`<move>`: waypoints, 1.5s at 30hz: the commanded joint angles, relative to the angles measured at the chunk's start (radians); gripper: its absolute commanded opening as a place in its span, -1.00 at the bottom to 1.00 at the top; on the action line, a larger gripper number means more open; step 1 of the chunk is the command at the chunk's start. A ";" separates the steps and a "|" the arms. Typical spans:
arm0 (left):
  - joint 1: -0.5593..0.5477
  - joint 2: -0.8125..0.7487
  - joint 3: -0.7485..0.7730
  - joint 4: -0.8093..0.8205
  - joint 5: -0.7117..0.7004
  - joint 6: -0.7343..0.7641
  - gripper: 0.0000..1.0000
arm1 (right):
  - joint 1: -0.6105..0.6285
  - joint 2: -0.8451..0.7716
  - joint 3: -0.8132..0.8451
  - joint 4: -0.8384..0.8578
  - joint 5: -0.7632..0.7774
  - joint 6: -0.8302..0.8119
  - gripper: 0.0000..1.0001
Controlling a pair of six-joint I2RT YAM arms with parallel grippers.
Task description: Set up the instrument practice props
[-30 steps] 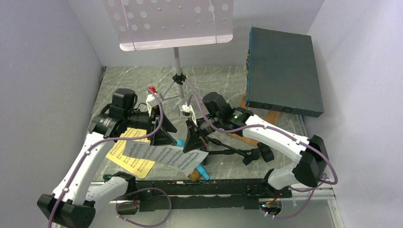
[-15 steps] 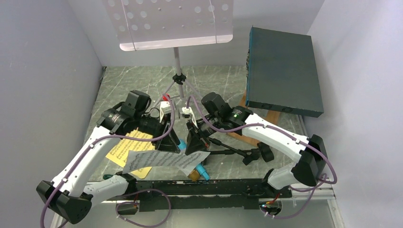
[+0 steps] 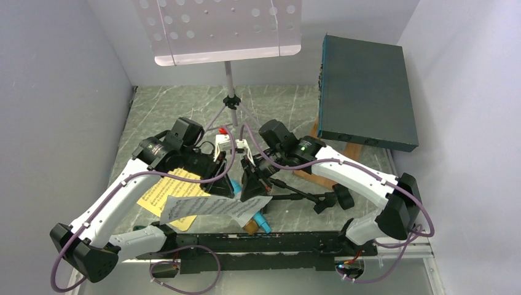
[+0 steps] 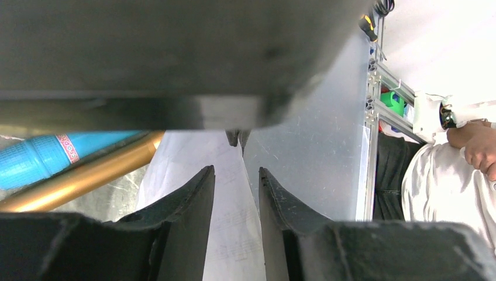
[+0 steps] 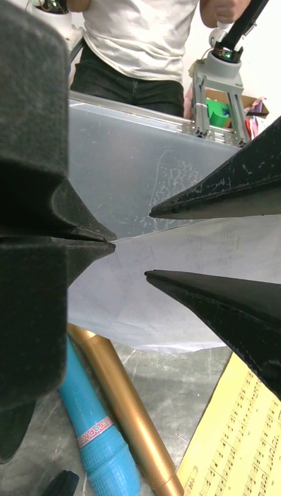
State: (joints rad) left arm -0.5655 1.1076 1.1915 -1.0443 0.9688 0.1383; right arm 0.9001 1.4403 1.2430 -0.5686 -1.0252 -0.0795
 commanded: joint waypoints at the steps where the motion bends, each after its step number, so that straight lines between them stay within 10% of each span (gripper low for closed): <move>1: -0.014 -0.016 0.037 -0.031 0.005 0.038 -0.22 | 0.000 0.019 0.075 -0.021 0.017 -0.017 -1.00; 18: -0.024 -0.113 -0.022 0.003 -0.064 0.017 -0.50 | -0.018 -0.045 0.020 0.106 0.047 0.066 -1.00; 27: -0.023 -0.126 0.012 -0.001 -0.098 0.030 -1.00 | -0.027 -0.041 0.042 0.091 0.097 0.067 -1.00; 33: -0.024 -0.176 0.047 0.070 -0.203 0.001 -1.00 | -0.115 -0.127 -0.040 0.259 0.191 0.204 0.08; 45: -0.024 -0.336 0.001 0.403 -0.500 -0.177 -1.00 | -0.267 -0.310 -0.053 0.263 0.586 0.336 0.47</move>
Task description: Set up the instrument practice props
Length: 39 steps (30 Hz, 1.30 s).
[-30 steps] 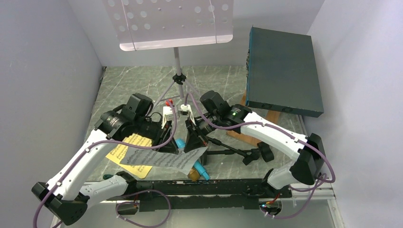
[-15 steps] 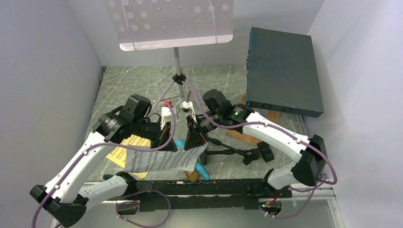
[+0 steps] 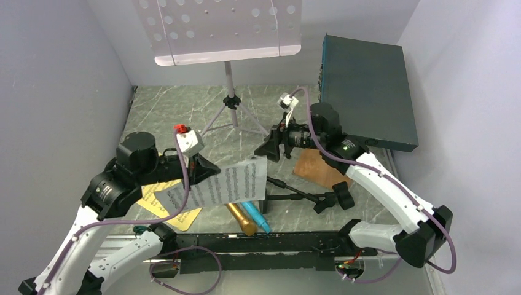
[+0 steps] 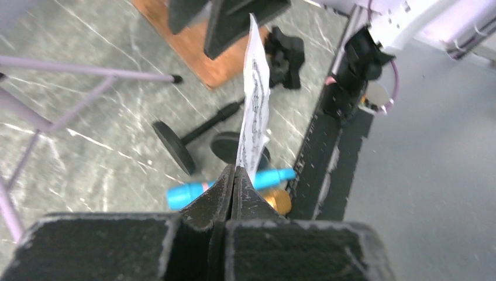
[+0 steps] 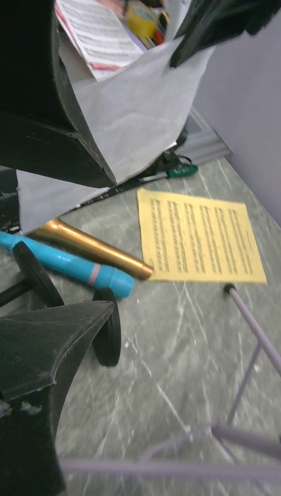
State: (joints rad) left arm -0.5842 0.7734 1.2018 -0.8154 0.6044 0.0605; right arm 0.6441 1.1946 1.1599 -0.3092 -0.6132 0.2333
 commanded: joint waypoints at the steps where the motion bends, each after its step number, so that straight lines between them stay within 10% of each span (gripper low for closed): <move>1: -0.005 0.004 -0.012 0.194 -0.161 -0.116 -1.00 | -0.014 -0.081 0.033 -0.002 0.197 0.016 0.47; 10: -0.005 0.007 -0.008 0.292 -0.513 -0.376 -1.00 | -0.051 -0.168 0.000 0.005 0.538 0.078 0.86; 17: -0.005 -0.101 -0.103 0.545 -0.469 -0.568 -1.00 | -0.077 -0.105 -0.089 0.185 0.178 0.208 0.87; 24: -0.005 -0.168 -0.170 0.802 -0.380 -0.645 -1.00 | -0.049 -0.025 -0.283 0.846 -0.185 0.633 0.88; 39: -0.005 -0.286 -0.264 1.236 -0.349 -0.716 -1.00 | 0.098 -0.007 -0.317 1.359 -0.045 0.819 0.89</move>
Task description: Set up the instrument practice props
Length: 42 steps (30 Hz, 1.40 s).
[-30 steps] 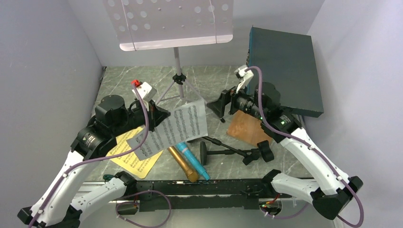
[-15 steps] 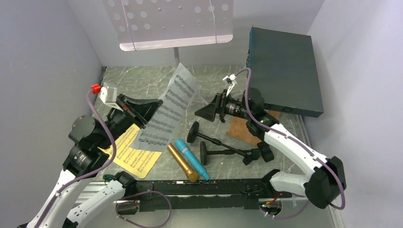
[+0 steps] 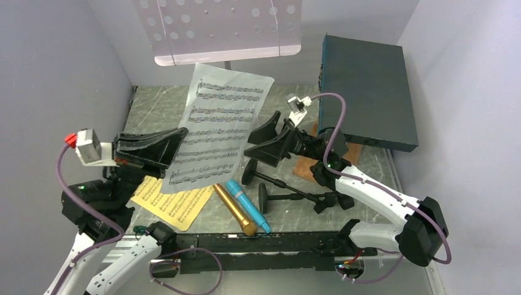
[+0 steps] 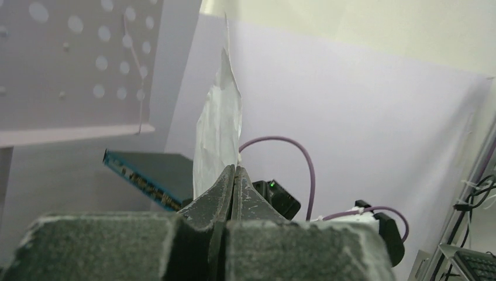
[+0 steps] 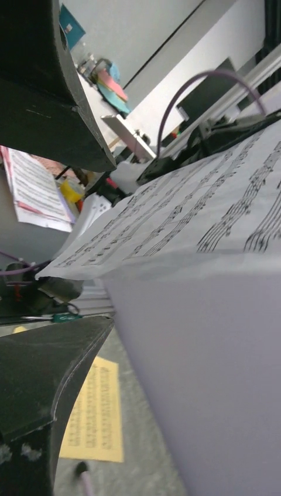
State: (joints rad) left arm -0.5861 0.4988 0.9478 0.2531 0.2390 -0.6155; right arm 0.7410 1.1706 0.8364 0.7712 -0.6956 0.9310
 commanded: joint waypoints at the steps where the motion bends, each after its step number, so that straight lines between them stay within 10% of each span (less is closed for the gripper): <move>1: -0.002 -0.010 -0.013 0.189 0.019 -0.048 -1.00 | 0.003 0.037 0.009 0.348 0.037 0.161 0.87; 12: -0.002 -0.012 -0.081 0.382 -0.075 -0.114 -1.00 | 0.018 0.295 0.128 0.900 0.120 0.558 0.35; 27: -0.003 0.049 -0.223 0.644 -0.237 -0.190 -1.00 | 0.060 0.316 0.202 0.834 0.248 0.425 0.05; 30: -0.003 0.055 -0.207 0.591 -0.236 -0.145 -1.00 | 0.056 0.340 0.232 0.826 0.261 0.397 -0.62; 32: -0.003 0.050 -0.153 0.405 -0.273 -0.103 -0.68 | 0.038 0.339 0.256 0.764 0.272 0.368 -1.00; 36: -0.003 0.096 0.103 -0.280 -0.561 -0.071 0.47 | -0.038 0.309 0.352 0.520 0.252 0.261 -1.00; 42: -0.003 0.317 0.508 -0.703 -0.700 0.229 0.99 | -0.075 0.320 0.789 -0.236 0.160 -0.219 -1.00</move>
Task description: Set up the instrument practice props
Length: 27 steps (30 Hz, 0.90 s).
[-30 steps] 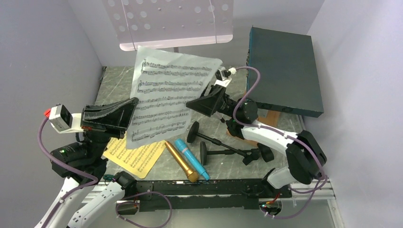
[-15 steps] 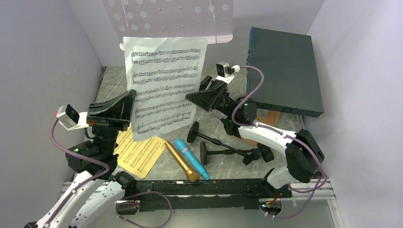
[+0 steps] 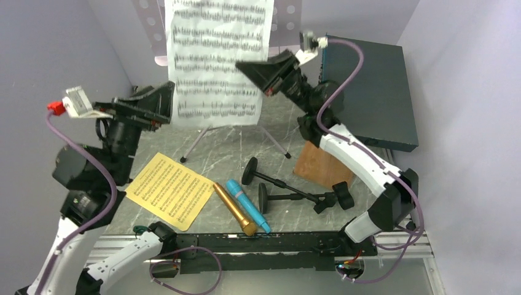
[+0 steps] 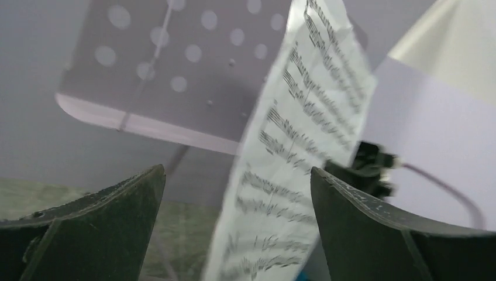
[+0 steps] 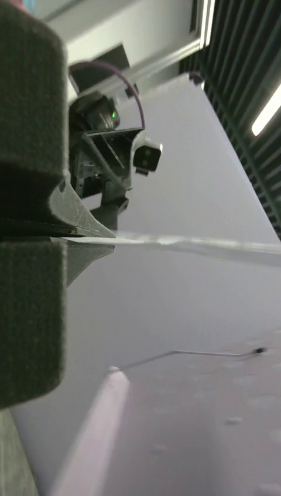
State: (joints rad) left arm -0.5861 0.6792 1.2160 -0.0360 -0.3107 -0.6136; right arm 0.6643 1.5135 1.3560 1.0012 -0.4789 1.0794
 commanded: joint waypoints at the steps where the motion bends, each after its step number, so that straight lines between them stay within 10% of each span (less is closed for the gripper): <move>1: -0.003 0.191 0.340 -0.495 -0.165 0.267 0.99 | 0.001 0.002 0.351 -0.572 -0.065 -0.440 -1.00; 12: -0.001 0.571 0.910 -0.714 -0.182 0.503 0.99 | 0.000 0.330 1.092 -1.081 0.006 -0.800 -1.00; 16: 0.032 0.675 1.005 -0.705 -0.179 0.530 0.99 | 0.000 0.352 1.107 -1.055 0.076 -0.848 -1.00; 22: 0.375 0.781 1.071 -0.800 0.219 0.306 0.99 | -0.005 0.342 1.094 -1.064 0.158 -0.902 -1.00; 27: 0.403 0.629 0.827 -0.590 0.217 0.297 0.99 | -0.005 0.329 1.081 -1.058 0.179 -0.928 -1.00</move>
State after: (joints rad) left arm -0.1925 1.4540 2.1445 -0.7689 -0.1921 -0.2642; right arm 0.6624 1.8984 2.4256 -0.0967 -0.3458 0.1982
